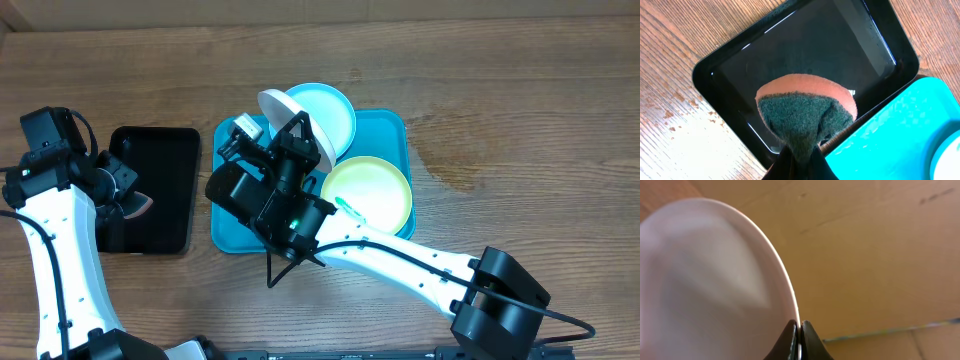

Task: Clean dirty plates on tray and stack at the side
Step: 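Lift the white plate with the right gripper and place it right of the tray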

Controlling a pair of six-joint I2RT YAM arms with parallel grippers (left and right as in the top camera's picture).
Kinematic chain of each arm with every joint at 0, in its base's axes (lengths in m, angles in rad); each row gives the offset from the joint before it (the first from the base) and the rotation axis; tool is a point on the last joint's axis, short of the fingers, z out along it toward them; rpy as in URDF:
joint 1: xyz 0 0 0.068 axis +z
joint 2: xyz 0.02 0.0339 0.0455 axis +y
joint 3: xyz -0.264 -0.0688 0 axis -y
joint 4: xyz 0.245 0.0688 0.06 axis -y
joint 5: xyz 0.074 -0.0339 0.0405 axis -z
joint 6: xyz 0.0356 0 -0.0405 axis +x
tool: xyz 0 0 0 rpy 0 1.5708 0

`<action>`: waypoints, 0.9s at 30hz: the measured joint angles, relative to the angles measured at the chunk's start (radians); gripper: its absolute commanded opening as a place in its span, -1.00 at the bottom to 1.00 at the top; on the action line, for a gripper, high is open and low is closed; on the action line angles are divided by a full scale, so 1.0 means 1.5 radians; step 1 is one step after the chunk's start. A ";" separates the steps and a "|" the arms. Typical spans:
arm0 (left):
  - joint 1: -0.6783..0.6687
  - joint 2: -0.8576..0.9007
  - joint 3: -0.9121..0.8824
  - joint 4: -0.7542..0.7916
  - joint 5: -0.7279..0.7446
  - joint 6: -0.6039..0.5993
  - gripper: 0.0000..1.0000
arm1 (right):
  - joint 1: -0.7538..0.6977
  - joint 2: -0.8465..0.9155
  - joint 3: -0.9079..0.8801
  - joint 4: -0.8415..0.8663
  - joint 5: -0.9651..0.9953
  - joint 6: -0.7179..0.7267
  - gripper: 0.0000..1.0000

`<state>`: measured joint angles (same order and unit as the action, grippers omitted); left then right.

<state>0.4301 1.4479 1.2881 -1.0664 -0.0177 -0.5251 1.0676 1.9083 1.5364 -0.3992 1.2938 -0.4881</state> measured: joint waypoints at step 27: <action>0.000 0.000 0.000 0.007 0.023 0.000 -0.92 | -0.711 -0.003 -0.035 -0.268 -0.990 0.446 -0.92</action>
<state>0.4301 1.4479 1.2881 -1.0554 0.0170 -0.5251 0.0017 1.9045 1.4845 -0.8013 -0.1913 0.1814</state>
